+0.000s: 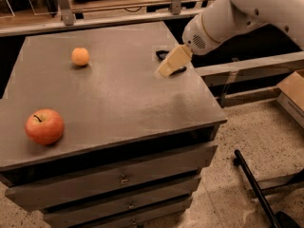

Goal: Move rxbar blueberry near orange

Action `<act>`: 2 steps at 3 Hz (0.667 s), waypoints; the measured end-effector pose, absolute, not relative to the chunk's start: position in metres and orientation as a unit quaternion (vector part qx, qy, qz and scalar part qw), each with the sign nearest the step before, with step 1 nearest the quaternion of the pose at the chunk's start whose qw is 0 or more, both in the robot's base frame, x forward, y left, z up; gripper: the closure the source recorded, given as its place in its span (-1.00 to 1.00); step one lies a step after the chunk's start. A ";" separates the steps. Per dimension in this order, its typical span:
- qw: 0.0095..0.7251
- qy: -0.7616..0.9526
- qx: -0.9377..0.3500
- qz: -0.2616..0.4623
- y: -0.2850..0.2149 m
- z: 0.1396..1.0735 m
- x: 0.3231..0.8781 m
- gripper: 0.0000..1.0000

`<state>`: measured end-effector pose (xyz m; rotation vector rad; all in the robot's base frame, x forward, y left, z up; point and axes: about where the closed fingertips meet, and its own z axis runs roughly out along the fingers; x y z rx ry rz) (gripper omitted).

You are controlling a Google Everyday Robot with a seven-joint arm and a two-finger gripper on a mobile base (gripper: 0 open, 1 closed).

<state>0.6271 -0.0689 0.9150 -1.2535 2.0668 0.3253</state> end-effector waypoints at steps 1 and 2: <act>0.382 0.812 -0.423 0.124 -0.075 0.907 0.654 -1.00; 0.410 0.819 -0.378 0.134 -0.080 0.906 0.688 -1.00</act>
Offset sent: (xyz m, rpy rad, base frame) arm 0.0929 -0.0223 -0.0031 0.2105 -0.0775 -0.2703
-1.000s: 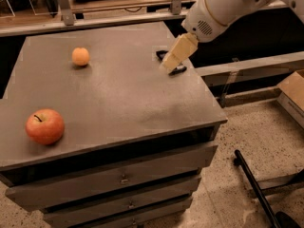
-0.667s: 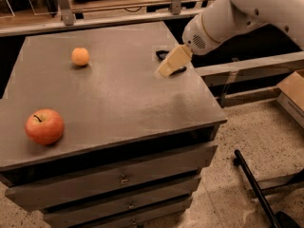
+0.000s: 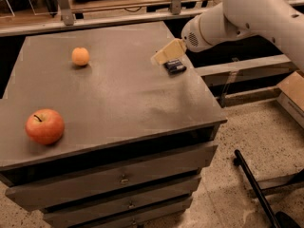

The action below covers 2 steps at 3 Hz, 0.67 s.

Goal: Move rxbar blueberry near orange

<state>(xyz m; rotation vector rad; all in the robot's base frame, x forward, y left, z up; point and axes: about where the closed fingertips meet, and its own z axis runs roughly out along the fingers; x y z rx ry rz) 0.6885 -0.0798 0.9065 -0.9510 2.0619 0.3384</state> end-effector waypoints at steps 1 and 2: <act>0.416 0.823 -0.355 0.152 -0.076 0.892 0.710 -1.00; 0.411 0.830 -0.340 0.164 -0.072 0.868 0.721 -1.00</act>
Offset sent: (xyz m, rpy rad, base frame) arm 0.0458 0.0081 -0.0639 0.1109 0.0684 -0.0742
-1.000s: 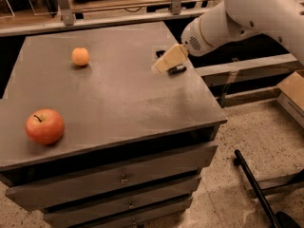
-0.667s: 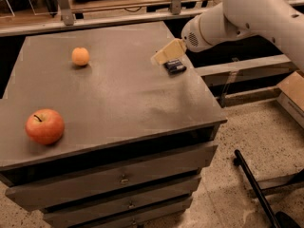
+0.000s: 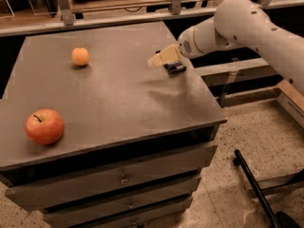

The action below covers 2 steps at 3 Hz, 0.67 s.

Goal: Move rxbar blueberry near orange

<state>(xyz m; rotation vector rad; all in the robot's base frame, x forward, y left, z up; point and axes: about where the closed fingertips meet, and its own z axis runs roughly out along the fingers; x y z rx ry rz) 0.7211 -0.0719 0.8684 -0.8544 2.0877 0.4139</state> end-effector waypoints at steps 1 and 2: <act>0.407 0.837 -0.329 0.162 -0.069 0.843 0.727 -1.00; 0.402 0.843 -0.319 0.160 -0.071 0.832 0.725 -0.65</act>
Offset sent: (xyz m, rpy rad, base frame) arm 0.0014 -0.0087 -0.0466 -0.0013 0.0435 -0.0781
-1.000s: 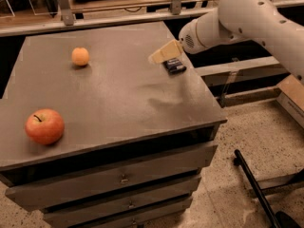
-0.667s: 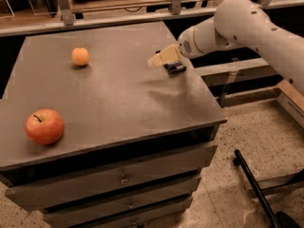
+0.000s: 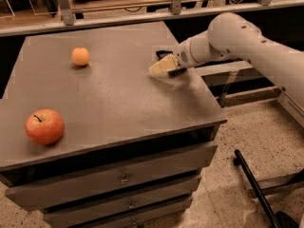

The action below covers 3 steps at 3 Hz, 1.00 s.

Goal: Move rxbar blueberry near orange

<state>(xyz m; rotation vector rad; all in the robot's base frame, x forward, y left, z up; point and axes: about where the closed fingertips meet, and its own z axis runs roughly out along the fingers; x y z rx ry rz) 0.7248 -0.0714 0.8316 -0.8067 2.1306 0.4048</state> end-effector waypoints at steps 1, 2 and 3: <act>0.401 0.843 -0.321 0.161 -0.069 0.831 0.725 -0.19; 0.400 0.843 -0.322 0.162 -0.067 0.829 0.725 0.28; 0.399 0.843 -0.323 0.163 -0.065 0.828 0.725 0.74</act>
Offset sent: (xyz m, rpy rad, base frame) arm -0.0001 0.0019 -0.0009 0.0000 0.0014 0.0034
